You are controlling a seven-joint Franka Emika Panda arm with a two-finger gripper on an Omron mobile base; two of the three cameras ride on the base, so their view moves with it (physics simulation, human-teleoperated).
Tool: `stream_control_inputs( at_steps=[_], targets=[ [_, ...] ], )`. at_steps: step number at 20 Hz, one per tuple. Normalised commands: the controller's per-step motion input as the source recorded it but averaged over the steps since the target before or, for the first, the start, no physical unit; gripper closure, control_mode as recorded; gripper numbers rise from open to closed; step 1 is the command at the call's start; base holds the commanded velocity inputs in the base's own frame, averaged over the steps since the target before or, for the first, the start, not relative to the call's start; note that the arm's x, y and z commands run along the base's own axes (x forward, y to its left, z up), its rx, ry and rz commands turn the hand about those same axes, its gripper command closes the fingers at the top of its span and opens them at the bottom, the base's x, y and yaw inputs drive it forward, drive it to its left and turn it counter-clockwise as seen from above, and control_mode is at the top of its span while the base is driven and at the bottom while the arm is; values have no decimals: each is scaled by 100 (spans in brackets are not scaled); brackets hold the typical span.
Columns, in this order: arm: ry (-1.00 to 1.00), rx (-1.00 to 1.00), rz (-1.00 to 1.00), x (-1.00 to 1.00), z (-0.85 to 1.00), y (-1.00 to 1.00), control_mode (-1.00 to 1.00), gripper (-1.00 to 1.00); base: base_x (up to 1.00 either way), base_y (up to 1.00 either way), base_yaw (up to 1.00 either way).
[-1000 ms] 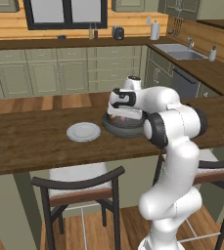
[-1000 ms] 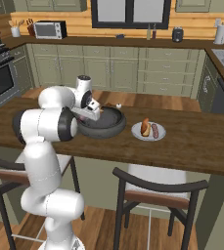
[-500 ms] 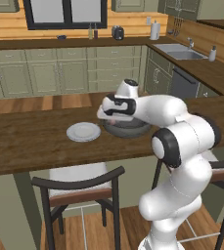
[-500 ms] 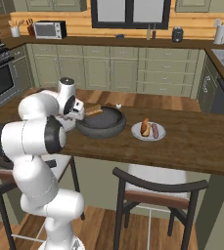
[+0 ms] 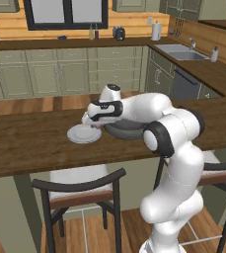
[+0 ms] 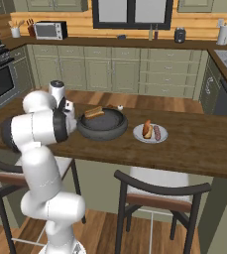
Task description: Place one bun and one sausage from the bowl on each plate.
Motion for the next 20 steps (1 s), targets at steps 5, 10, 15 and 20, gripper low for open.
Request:
stream_control_inputs(
  at_steps=[5, 10, 15, 20],
  targets=[
    [0, -16, 14, 27, -35, 4, -100, 100, 0, 0, 0],
    [0, -11, -1, 14, -33, 6, -100, 100, 0, 0, 0],
    [0, -2, -15, 34, -23, 7, -100, 100, 0, 0, 0],
    [1, 0, -15, 22, -34, 0, -100, 100, 0, 0, 0]
  ],
)
